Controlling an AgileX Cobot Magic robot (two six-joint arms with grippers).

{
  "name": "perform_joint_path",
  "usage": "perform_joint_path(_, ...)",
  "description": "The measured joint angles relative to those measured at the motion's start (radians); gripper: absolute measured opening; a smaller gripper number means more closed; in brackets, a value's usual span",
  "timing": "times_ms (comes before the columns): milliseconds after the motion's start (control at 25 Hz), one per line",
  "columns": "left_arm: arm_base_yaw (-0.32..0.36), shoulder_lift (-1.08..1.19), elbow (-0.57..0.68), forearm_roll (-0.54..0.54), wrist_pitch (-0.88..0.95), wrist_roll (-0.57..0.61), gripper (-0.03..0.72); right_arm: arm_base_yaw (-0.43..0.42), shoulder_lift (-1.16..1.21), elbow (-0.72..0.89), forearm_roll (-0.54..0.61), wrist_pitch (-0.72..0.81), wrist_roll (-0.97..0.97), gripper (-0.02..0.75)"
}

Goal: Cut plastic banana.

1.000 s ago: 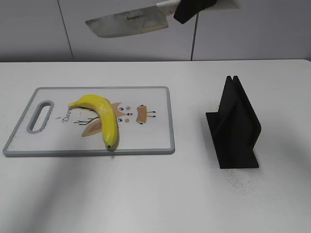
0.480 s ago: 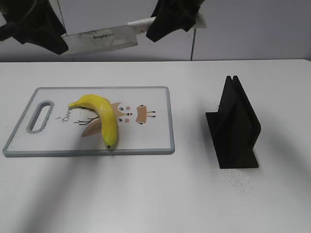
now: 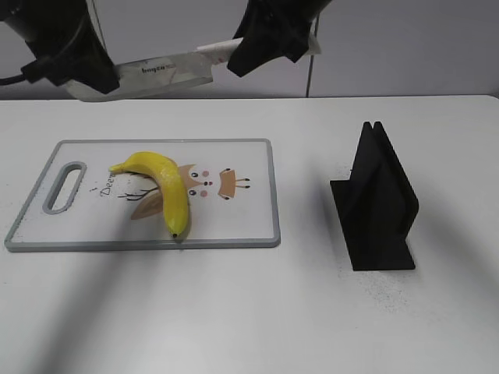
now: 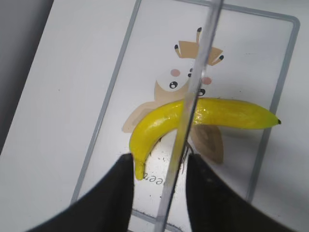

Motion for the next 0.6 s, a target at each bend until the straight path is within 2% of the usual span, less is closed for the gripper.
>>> perform_joint_path(240,0.000,0.024,0.000,0.034,0.009,0.000,0.054,0.000,0.000,0.000,0.000,-0.006,-0.002,0.164)
perform_joint_path(440,-0.003,0.039,0.009,0.047,0.018,-0.026,0.024,0.000,0.019,-0.001,-0.005,-0.006,0.006,0.163)
perform_joint_path(600,-0.004,0.046,0.123,0.047,-0.080,-0.045,0.025,0.022,0.066,-0.002,-0.076,0.003,0.086,0.163)
